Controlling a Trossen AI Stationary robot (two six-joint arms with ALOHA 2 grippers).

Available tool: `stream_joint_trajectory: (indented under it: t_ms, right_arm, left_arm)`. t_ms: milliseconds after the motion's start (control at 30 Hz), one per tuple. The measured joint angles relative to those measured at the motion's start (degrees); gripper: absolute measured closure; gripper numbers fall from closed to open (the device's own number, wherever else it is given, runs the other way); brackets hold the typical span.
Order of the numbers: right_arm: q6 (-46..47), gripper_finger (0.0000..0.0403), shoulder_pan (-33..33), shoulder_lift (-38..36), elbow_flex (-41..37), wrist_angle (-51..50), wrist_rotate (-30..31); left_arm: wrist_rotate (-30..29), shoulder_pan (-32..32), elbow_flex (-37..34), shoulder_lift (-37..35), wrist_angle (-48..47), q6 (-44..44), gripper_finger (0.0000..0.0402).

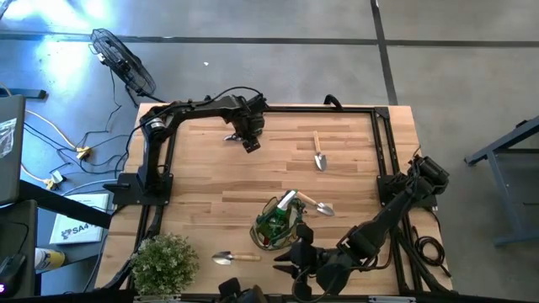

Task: Pick & Place Garden tools in Gardening bag
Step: Put the shear scissors into the gardening bag

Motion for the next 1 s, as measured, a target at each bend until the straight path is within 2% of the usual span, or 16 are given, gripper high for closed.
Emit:
stream_joint_trajectory:
  t_ms: [333, 600, 1000]
  right_arm:
    - [0.0, 0.0334, 0.3, 0.0, 0.0, 0.0, 0.0]
    - [-0.9, 0.0334, 0.3, 0.0, 0.0, -0.1, 0.0]
    - [-1.1, 0.0334, 0.3, 0.0, 0.0, -0.6, 0.0]
  left_arm:
    - [-0.4, 0.0, 0.1, 3.9, 2.4, 0.0, 0.0149]
    - [-1.1, 0.0, 1.6, 4.1, 2.8, 0.0, 0.0149]
    - [-5.5, 0.0, 4.9, 4.1, 1.7, 0.5, 0.0149]
